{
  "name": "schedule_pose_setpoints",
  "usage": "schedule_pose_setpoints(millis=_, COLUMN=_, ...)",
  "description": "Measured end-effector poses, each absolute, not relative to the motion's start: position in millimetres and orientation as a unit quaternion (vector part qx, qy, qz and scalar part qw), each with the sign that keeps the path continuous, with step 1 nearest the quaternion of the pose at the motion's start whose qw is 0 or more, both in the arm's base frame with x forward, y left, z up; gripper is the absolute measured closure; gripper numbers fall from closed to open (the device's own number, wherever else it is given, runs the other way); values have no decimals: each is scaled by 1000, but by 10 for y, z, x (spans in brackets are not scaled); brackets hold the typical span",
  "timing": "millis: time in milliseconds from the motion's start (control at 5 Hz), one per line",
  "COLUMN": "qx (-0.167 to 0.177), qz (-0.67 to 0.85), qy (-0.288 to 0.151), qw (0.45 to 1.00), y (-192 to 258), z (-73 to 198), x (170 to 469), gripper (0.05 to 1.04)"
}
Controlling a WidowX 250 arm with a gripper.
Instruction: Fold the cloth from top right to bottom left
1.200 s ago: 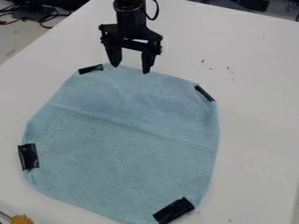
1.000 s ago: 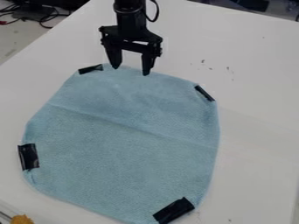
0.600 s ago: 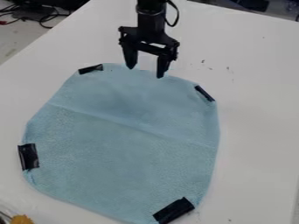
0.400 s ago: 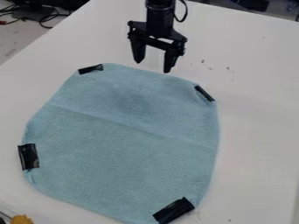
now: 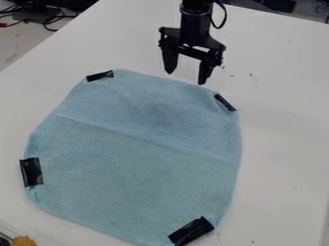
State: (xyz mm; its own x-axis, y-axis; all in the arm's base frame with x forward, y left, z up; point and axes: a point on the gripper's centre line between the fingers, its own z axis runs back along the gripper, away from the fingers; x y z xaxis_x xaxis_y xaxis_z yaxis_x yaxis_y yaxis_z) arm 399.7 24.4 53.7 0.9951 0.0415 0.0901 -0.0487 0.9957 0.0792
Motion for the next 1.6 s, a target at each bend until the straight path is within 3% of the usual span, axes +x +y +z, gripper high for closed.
schedule_pose_setpoints(millis=400, qx=34, qz=32, qy=-54, qw=997, y=-28, z=429, x=4013, gripper=82)
schedule_pose_setpoints(millis=800, qx=18, qz=-21, qy=-7, qw=1000, y=-58, z=181, x=4375, gripper=83)
schedule_pose_setpoints(millis=1200, qx=3, qz=4, qy=-15, qw=1000, y=-35, z=75, x=4295, gripper=84)
schedule_pose_setpoints(millis=1400, qx=3, qz=13, qy=-20, qw=1000, y=-41, z=75, x=4253, gripper=137)
schedule_pose_setpoints(millis=1600, qx=6, qz=29, qy=-28, qw=999, y=-61, z=62, x=4200, gripper=407)
